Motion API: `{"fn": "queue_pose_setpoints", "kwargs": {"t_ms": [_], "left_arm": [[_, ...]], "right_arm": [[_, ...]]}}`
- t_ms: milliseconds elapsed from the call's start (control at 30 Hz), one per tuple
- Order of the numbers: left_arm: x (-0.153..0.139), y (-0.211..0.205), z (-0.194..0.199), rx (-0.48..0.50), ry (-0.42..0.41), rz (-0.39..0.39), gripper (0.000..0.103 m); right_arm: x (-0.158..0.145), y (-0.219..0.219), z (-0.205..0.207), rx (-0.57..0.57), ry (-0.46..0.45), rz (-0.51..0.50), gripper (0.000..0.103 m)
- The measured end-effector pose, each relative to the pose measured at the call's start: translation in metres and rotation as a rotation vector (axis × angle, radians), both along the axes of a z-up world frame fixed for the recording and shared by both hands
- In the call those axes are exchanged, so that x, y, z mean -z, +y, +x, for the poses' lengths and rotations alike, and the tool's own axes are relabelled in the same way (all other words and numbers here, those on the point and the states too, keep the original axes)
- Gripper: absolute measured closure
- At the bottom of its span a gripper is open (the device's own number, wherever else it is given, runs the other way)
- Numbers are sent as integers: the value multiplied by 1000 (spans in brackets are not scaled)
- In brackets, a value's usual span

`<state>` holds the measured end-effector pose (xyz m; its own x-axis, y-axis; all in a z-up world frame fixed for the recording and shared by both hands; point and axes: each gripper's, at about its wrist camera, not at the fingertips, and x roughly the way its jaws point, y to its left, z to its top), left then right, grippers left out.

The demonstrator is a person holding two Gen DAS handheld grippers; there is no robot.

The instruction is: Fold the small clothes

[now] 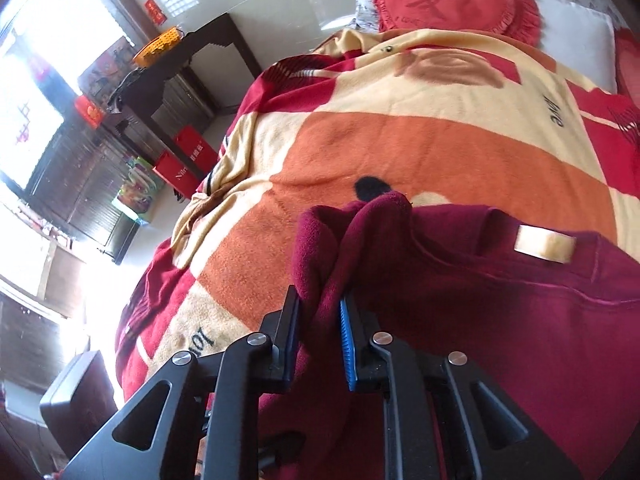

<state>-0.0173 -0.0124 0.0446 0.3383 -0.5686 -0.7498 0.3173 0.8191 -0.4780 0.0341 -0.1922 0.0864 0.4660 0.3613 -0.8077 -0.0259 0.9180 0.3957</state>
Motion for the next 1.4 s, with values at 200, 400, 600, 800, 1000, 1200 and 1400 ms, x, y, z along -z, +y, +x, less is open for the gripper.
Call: {"fn": "queue_pose_setpoints", "kwargs": {"t_ms": [200,400,600,800,1000,1200,1400], "left_arm": [[-13,-13,-8,39,-80,35,81],[-17,-13,-9,41,-85,47,81],[-30,-16,-26,60,-106,57,83],[-64,-50,-43,149,-174,36,83],[-86,-117,-68,264,-226,-6,83],[-85,-176,-93,351,-219,-18,83],[-95,-185,-109,410,-234,11,40]], "right_arm": [[-5,-10,5,61,2,37,62],[5,17,24,-20,72,3,60],[26,26,23,-38,127,-127,94],[-10,-20,-19,19,-24,-85,103],[-42,-85,-64,104,-107,-69,103],[-44,-159,-106,234,-122,-65,103],[-15,-211,-133,336,-90,-63,103]]}}
